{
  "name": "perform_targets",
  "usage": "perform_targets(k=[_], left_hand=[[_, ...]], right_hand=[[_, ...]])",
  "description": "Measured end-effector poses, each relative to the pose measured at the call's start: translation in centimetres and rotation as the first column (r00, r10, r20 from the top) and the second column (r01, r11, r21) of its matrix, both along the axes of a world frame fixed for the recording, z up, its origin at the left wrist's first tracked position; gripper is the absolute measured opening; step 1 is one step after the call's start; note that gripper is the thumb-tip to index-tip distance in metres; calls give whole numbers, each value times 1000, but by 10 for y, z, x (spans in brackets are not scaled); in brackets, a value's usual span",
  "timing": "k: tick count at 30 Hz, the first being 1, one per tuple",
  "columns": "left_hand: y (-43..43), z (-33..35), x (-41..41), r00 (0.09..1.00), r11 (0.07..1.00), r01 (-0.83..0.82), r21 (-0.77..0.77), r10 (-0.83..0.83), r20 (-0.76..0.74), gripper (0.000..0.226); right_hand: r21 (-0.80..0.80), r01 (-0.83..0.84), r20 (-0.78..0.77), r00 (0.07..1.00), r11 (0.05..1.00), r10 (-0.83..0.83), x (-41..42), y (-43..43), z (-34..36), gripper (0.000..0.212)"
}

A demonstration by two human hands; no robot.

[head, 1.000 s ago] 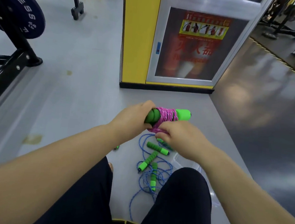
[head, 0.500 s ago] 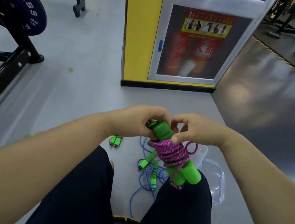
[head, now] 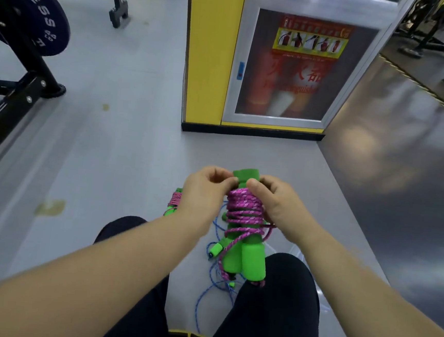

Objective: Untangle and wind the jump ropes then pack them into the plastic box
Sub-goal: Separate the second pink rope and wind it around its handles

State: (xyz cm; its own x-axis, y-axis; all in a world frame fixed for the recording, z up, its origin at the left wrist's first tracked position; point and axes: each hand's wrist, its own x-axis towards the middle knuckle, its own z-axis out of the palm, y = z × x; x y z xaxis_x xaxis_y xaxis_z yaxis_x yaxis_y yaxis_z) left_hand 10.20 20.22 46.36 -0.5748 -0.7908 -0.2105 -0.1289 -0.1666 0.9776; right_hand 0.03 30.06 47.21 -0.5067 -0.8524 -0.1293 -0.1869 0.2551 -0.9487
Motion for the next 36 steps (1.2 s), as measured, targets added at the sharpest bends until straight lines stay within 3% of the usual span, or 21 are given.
perform_targets(k=[2, 5, 7, 9, 11, 13, 15, 18, 21, 24, 25, 27, 30, 33, 36], left_hand=[[10, 1, -4, 994, 997, -70, -30, 73, 82, 17], [23, 9, -3, 989, 979, 148, 141, -146, -21, 19], [28, 2, 0, 942, 939, 332, 93, -325, -84, 56], [26, -6, 0, 913, 911, 407, -61, -403, 67, 104], [22, -9, -1, 893, 891, 446, -79, -437, 110, 133], [21, -7, -1, 875, 870, 483, -101, -474, 100, 136], [20, -7, 1, 861, 848, 508, -153, -492, 132, 127], [14, -6, 6, 880, 847, 470, -250, -425, 213, 113], [7, -2, 13, 865, 790, 455, -410, -284, 413, 110], [5, 1, 14, 802, 701, 513, -495, -187, 567, 111], [5, 2, 14, 792, 676, 526, -516, -169, 586, 111], [4, 5, 13, 786, 617, 538, -574, -121, 607, 110], [3, 7, 13, 808, 583, 513, -630, -81, 583, 109], [2, 8, 11, 864, 703, 446, -554, -177, 472, 109], [2, 9, 12, 925, 876, 367, -314, -305, 228, 112]], right_hand=[[-28, 120, -29, 992, 992, -121, 8, -6, -11, 18], [-52, 327, -24, 944, 944, -328, 10, -10, -16, 29], [-31, 381, -29, 924, 924, -382, 5, -11, -14, 36], [-4, 412, -26, 911, 911, -412, 4, -11, -13, 43], [6, 445, 111, 889, 895, -443, 9, -12, -14, 52], [31, 453, 285, 850, 891, -443, 16, -11, -14, 57], [44, 452, 310, 842, 891, -442, 17, -7, -15, 58], [10, 362, -3, 932, 932, -362, 12, 3, -10, 63], [-8, 186, -254, 950, 983, -181, 1, 17, -2, 27], [-7, 58, -541, 839, 998, -52, -7, 25, 4, 10], [-31, 45, -570, 820, 999, -54, -7, 25, 8, 6], [-62, 59, -460, 884, 996, -81, -7, 27, 15, 11], [-75, 71, -120, 990, 995, -80, -3, 33, 21, 21], [-71, 48, 58, 997, 996, -44, 5, 34, 17, 25], [-84, -19, 149, 988, 996, 32, 7, 35, 10, 28]])
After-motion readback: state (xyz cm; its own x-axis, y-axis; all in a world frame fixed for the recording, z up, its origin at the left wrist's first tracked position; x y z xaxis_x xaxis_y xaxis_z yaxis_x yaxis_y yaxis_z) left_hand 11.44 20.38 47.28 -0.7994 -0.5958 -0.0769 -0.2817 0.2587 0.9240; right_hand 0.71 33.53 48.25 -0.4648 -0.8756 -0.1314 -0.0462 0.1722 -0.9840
